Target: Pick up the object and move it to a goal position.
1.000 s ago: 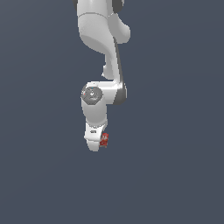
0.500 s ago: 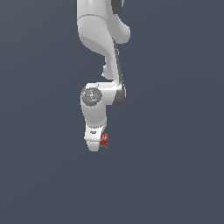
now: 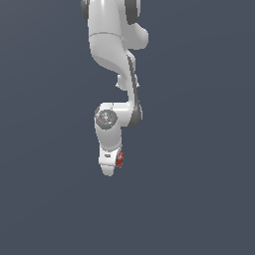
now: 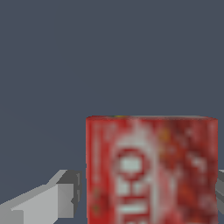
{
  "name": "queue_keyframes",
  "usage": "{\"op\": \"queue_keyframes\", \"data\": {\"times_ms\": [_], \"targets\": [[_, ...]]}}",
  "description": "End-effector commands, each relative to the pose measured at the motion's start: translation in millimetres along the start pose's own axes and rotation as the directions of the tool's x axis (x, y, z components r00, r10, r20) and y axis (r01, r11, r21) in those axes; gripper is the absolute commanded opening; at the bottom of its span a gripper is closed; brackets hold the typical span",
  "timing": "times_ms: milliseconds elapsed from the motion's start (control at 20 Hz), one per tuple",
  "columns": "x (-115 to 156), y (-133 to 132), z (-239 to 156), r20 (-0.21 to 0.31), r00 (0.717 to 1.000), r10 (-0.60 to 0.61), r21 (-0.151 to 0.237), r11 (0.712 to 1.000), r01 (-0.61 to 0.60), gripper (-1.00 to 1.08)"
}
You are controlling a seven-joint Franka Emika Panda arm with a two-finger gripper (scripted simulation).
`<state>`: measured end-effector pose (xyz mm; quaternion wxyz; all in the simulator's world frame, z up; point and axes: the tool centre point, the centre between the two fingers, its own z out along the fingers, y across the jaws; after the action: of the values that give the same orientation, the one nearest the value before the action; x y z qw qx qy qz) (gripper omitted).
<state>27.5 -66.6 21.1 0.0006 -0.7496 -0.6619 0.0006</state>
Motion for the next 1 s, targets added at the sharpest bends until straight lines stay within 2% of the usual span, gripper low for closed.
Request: {"op": "queue_keyframes", "data": {"times_ms": [0,100,150,950], "targets": [[-0.1,1.0,5.3,0.0,1.0,0.0,-0.002,1.0,0.0,1.0],[-0.1,1.5,5.8,0.0,1.0,0.0,-0.002,1.0,0.0,1.0],[-0.1,1.5,5.8,0.0,1.0,0.0,-0.002,1.0,0.0,-1.0],[-6.1,-2.6,0.6,0.0,1.0,0.0,-0.002,1.0,0.0,-1.0]]}}
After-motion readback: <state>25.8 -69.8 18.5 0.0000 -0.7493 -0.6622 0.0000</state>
